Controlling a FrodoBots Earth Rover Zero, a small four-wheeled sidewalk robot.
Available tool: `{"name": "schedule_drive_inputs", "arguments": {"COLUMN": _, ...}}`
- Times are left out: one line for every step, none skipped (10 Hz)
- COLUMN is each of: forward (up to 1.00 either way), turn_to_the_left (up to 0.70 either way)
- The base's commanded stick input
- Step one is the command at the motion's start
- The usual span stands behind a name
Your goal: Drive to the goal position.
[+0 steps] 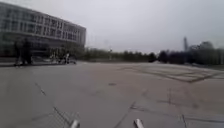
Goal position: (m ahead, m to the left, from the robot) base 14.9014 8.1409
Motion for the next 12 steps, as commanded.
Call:
{"name": "schedule_drive_inputs", "arguments": {"forward": 1.0, "turn_to_the_left": 0.02}}
{"name": "schedule_drive_inputs", "arguments": {"forward": 1.0, "turn_to_the_left": 0.02}}
{"name": "schedule_drive_inputs", "arguments": {"forward": 1.0, "turn_to_the_left": 0.02}}
{"name": "schedule_drive_inputs", "arguments": {"forward": 1.0, "turn_to_the_left": 0.02}}
{"name": "schedule_drive_inputs", "arguments": {"forward": 1.0, "turn_to_the_left": 0.02}}
{"name": "schedule_drive_inputs", "arguments": {"forward": 1.0, "turn_to_the_left": 0.02}}
{"name": "schedule_drive_inputs", "arguments": {"forward": 1.0, "turn_to_the_left": 0.02}}
{"name": "schedule_drive_inputs", "arguments": {"forward": 1.0, "turn_to_the_left": 0.02}}
{"name": "schedule_drive_inputs", "arguments": {"forward": 1.0, "turn_to_the_left": 0.02}}
{"name": "schedule_drive_inputs", "arguments": {"forward": 1.0, "turn_to_the_left": 0.02}}
{"name": "schedule_drive_inputs", "arguments": {"forward": 1.0, "turn_to_the_left": 0.02}}
{"name": "schedule_drive_inputs", "arguments": {"forward": 1.0, "turn_to_the_left": 0.02}}
